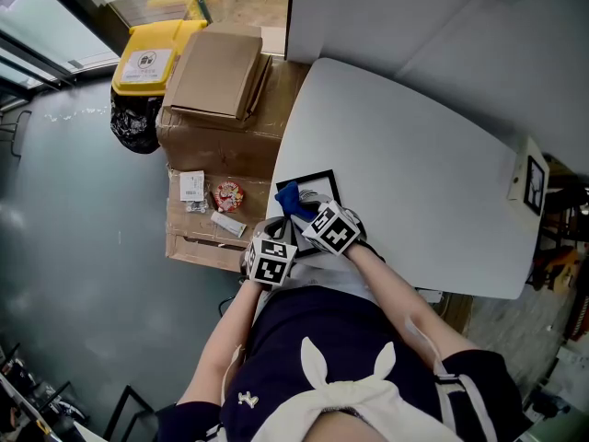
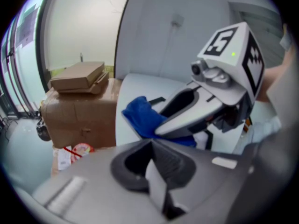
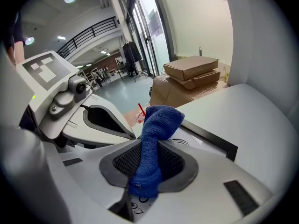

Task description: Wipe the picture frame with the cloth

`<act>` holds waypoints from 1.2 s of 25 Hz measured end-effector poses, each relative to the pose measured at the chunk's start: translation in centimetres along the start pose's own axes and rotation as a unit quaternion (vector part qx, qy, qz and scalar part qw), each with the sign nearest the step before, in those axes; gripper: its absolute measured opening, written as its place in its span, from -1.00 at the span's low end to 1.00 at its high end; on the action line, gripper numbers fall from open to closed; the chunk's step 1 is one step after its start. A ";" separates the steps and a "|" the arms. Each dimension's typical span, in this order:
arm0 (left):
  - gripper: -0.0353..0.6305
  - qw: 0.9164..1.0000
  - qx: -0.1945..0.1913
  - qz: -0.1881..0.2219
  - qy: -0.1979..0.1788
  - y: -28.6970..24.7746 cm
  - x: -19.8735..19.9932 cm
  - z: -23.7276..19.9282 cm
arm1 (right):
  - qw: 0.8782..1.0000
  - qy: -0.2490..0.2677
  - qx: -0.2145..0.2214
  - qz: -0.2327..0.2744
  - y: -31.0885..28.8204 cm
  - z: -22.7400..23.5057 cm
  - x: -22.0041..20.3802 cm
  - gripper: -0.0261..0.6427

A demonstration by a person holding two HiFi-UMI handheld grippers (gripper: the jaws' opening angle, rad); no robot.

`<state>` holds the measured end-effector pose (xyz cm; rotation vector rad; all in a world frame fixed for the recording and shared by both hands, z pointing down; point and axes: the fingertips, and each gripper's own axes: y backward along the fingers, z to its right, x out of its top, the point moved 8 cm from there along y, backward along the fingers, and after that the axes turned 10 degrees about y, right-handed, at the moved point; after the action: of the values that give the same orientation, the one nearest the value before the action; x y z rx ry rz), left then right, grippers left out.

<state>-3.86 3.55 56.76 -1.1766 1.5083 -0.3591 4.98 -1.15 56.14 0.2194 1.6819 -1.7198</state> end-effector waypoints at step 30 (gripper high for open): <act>-0.88 1.000 -0.007 -0.003 0.000 -0.1 -0.1 0.0 | 0.999 0.028 0.017 -0.003 0.8 -2.0 -2.2 -0.67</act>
<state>-3.81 3.56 56.87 -1.1928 1.5088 -0.3529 6.37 1.55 56.49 0.2811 1.6943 -1.7628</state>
